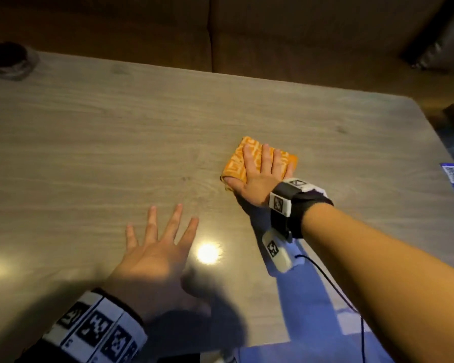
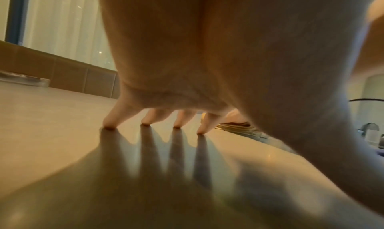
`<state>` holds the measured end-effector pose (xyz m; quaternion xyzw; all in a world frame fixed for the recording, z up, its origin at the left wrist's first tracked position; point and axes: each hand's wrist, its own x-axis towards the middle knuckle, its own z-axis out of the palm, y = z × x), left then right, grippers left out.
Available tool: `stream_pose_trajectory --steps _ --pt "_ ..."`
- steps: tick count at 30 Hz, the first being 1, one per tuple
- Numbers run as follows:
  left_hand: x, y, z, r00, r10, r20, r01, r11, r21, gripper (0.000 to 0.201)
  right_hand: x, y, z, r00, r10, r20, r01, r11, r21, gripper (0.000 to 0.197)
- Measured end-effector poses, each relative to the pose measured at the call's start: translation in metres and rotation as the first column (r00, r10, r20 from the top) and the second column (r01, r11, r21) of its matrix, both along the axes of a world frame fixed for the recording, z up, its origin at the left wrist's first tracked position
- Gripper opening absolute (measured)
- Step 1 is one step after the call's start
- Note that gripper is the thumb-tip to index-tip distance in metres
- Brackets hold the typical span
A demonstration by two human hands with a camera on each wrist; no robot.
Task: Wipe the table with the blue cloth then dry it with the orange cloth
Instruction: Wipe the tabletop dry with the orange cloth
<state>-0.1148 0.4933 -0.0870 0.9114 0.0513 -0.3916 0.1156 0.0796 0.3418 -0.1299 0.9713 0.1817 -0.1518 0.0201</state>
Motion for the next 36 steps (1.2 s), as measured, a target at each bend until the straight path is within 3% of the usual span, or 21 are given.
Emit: stream_pose_trajectory --steps 3,5,9,11,15,17,18,22,26,28,32,36 --pt "-0.018 -0.012 -0.008 0.999 -0.028 -0.028 0.029 0.999 0.026 0.161 -0.056 -0.035 -0.002 0.979 0.202 0.006 -0.202 0.979 -0.004 0.107" --pt "-0.017 -0.014 -0.012 1.0 -0.02 -0.015 0.021 0.999 0.044 0.165 -0.057 -0.051 -0.001 0.973 0.229 0.01 -0.229 0.973 -0.006 0.105" --pt "-0.018 -0.013 -0.01 0.999 -0.048 0.013 0.048 0.998 0.037 0.168 -0.022 -0.031 -0.005 0.999 -0.008 0.037 0.007 1.0 0.023 0.094" --pt "-0.02 -0.013 -0.009 0.997 -0.066 0.032 0.064 0.996 0.057 0.167 -0.037 -0.024 -0.006 0.999 -0.024 0.026 0.024 1.0 0.002 0.094" --pt "-0.022 -0.014 -0.008 0.996 -0.063 0.06 0.06 0.996 0.058 0.166 -0.133 -0.065 0.002 0.977 0.212 0.015 -0.212 0.977 0.007 0.105" --pt "-0.025 -0.013 -0.008 0.994 -0.064 0.087 0.059 0.996 0.062 0.165 -0.141 -0.082 0.004 0.963 0.271 -0.018 -0.271 0.962 -0.02 0.103" --pt "-0.028 -0.013 -0.008 0.994 -0.059 0.097 0.053 0.997 0.061 0.164 -0.135 -0.081 0.006 0.968 0.25 -0.032 -0.25 0.968 -0.022 0.104" --pt "-0.037 -0.013 -0.009 0.99 -0.045 0.137 0.039 0.998 0.046 0.158 -0.142 -0.06 0.001 0.995 -0.102 -0.02 0.103 0.993 0.06 0.089" --pt "-0.04 -0.016 -0.007 0.991 -0.02 0.132 0.013 0.998 0.054 0.156 -0.232 -0.076 -0.009 0.992 0.034 0.12 -0.049 0.991 0.127 0.083" --pt "-0.04 -0.019 -0.005 0.993 0.005 0.122 -0.01 0.999 0.041 0.153 -0.251 -0.106 -0.009 0.988 0.086 0.125 -0.102 0.987 0.123 0.081" --pt "-0.045 -0.031 -0.003 0.995 0.0 0.103 -0.001 1.0 0.011 0.146 -0.246 -0.156 -0.004 0.986 0.133 0.104 -0.141 0.987 0.072 0.081" --pt "-0.039 -0.048 -0.006 0.99 -0.023 0.136 0.021 1.0 0.02 0.146 -0.19 -0.152 -0.008 0.996 -0.041 0.073 0.039 0.998 0.039 0.089"
